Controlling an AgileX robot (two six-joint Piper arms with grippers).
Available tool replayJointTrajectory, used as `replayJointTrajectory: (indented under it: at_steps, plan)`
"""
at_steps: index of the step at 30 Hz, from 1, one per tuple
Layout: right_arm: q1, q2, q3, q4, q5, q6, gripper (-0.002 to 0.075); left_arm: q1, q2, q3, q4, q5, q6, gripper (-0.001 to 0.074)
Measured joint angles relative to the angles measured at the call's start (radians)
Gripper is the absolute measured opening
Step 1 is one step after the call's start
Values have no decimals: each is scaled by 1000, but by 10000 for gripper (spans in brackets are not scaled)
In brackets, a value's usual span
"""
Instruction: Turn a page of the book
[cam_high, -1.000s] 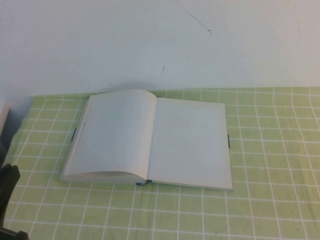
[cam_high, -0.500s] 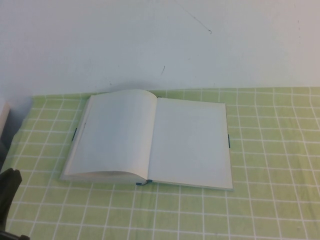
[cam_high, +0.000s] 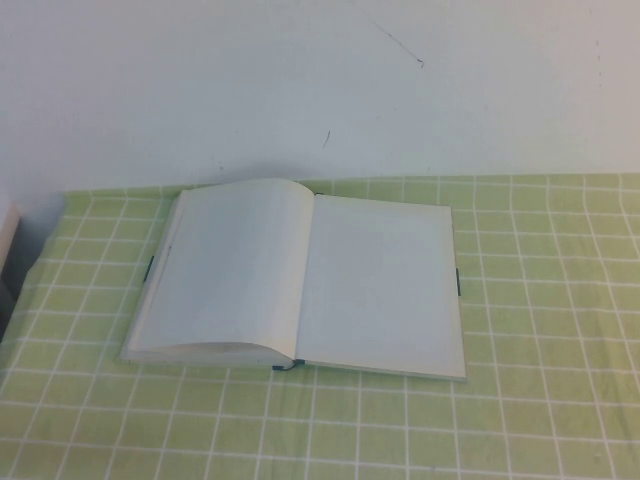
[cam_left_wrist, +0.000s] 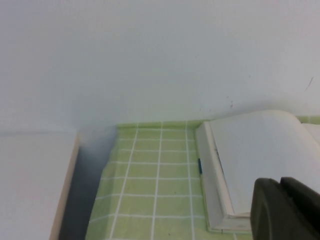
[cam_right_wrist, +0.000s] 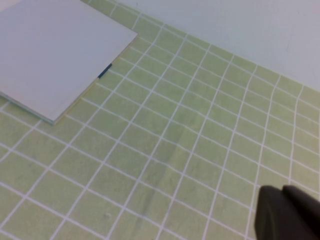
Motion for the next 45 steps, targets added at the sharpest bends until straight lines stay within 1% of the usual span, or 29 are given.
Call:
replayJointTrajectory:
  at_steps: [3,6,13,19,32,38,45]
  plan:
    - [0,0,0,0,3,0,-2,9,-52,13,-14,50,6,-4]
    - [0,0,0,0,4,0,-2,10,-94,13,-40,141,10,-4]
    - [0,0,0,2,6,0,-2,10,-104,13,-51,317,-11,-4]
    - [0,0,0,2,6,0,-2,-3,-104,11,-51,326,-9,-4]
    - [0,0,0,2,6,0,-2,-3,-106,11,-51,326,-9,-4]
    - [0,0,0,2,6,0,-2,19,-106,11,-51,326,-8,-4]
    - [0,0,0,2,6,0,-2,19,-106,11,-52,326,-8,-4]
